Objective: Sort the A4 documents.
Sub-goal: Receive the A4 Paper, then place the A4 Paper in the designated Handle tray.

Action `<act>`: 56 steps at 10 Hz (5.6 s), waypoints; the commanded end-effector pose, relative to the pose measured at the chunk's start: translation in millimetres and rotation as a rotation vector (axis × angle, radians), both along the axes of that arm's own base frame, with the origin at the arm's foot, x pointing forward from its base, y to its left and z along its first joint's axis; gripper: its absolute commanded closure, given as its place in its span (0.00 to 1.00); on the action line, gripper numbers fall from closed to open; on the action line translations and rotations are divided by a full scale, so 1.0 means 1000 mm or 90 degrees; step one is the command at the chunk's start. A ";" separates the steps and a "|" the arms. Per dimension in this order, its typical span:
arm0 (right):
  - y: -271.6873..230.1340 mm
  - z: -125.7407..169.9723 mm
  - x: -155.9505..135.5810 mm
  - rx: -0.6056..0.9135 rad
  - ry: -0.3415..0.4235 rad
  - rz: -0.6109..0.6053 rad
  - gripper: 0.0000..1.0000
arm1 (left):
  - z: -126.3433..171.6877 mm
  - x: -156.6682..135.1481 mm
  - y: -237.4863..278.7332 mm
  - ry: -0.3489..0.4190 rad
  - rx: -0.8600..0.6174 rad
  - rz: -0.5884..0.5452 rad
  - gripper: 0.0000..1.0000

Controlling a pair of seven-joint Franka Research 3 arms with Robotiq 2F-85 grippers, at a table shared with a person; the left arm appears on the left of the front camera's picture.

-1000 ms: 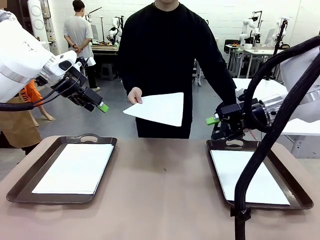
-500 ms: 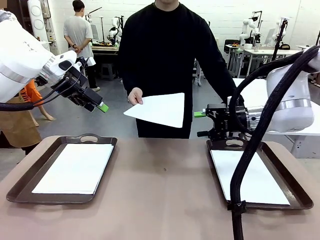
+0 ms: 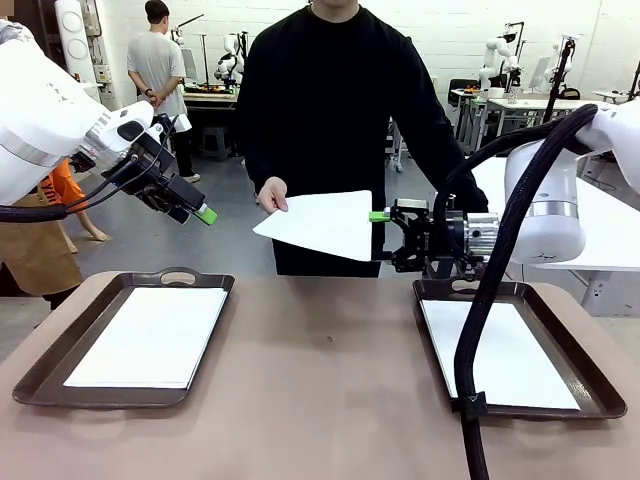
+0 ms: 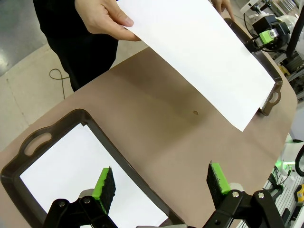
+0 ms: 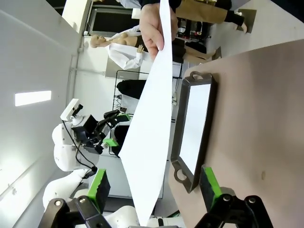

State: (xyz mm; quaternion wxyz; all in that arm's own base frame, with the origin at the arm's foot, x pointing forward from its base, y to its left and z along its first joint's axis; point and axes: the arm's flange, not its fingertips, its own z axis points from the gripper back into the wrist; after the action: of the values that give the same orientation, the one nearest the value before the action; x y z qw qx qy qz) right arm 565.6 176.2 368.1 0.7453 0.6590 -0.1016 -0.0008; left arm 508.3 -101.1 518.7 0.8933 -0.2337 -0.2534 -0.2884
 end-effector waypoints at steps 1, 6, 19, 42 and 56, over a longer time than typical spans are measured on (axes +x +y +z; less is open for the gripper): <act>0.012 -0.004 0.008 0.004 -0.008 0.002 0.00 | 0.001 0.000 0.001 -0.005 0.000 0.004 0.00; 0.019 -0.018 0.019 0.019 -0.023 0.015 0.00 | 0.001 0.000 0.001 -0.005 0.000 0.004 0.00; 0.020 -0.020 0.048 0.044 -0.036 0.039 0.34 | 0.001 0.000 0.001 -0.005 0.000 0.004 0.00; 0.016 -0.022 0.041 0.038 -0.023 0.031 1.00 | 0.001 0.000 0.001 -0.005 0.000 0.004 0.00; -0.031 0.008 0.029 0.028 -0.140 0.066 0.99 | 0.001 0.000 0.001 -0.005 0.000 0.004 0.00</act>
State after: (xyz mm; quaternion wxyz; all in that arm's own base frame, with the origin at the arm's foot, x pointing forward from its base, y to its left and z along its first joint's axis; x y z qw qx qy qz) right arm 607.1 168.6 363.8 0.7205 0.6790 -0.1247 0.0661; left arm 508.3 -101.0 518.7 0.8934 -0.2336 -0.2534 -0.2883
